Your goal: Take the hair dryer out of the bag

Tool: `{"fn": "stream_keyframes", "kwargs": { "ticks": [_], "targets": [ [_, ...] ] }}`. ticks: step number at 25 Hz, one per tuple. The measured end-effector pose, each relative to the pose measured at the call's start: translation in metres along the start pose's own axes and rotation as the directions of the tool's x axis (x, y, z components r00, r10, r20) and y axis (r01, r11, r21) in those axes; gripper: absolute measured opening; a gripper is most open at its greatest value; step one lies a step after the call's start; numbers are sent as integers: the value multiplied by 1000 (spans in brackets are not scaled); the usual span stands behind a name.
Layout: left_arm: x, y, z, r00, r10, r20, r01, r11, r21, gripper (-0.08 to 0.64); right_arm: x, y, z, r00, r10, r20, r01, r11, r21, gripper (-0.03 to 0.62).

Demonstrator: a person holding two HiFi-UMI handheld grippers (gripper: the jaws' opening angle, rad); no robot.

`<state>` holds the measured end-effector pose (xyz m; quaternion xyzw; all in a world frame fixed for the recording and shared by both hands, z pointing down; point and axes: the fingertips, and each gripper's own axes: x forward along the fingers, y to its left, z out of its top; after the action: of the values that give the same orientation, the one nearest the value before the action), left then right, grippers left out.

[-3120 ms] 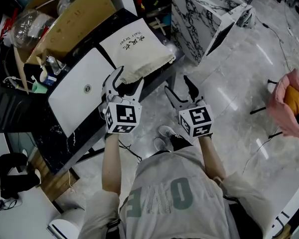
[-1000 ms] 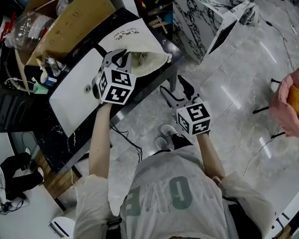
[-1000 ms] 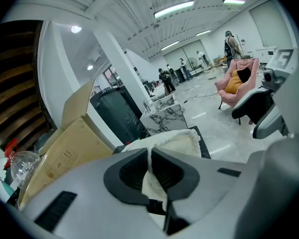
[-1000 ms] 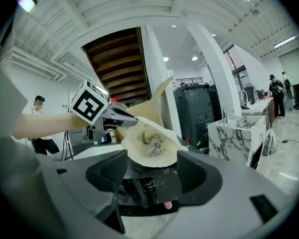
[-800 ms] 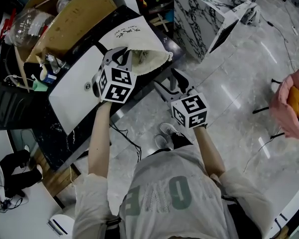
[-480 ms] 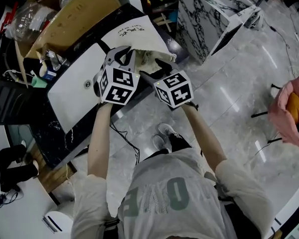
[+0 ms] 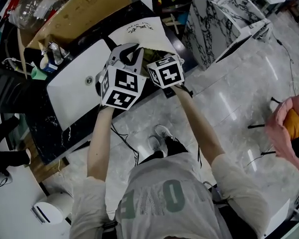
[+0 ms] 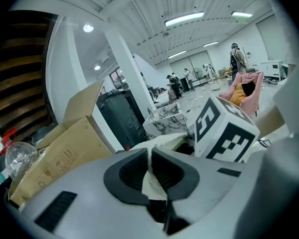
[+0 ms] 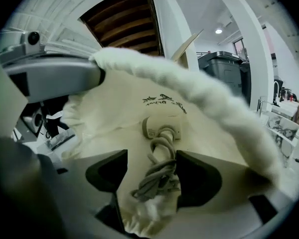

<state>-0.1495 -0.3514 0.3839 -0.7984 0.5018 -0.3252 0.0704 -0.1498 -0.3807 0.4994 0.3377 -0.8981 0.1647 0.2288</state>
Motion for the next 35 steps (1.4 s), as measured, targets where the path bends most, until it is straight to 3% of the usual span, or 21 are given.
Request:
{"fn": "stream_keyframes", "kwargs": {
  "ticks": [11, 17, 25, 35],
  "targets": [
    [7, 6, 0, 1000, -13, -4, 13, 1000, 3, 46, 48, -23, 9, 996, -62, -71, 62, 998, 7, 313],
    [10, 11, -5, 1000, -14, -14, 14, 1000, -1, 46, 64, -10, -6, 989, 17, -146, -5, 997, 78, 308],
    [12, 13, -10, 1000, -11, -19, 10, 1000, -12, 46, 66, -12, -9, 985, 10, -170, 5, 996, 87, 247],
    [16, 12, -11, 999, -9, -42, 9, 1000, -5, 44, 59, -8, -7, 985, 39, -166, -20, 993, 116, 245]
  ]
}}
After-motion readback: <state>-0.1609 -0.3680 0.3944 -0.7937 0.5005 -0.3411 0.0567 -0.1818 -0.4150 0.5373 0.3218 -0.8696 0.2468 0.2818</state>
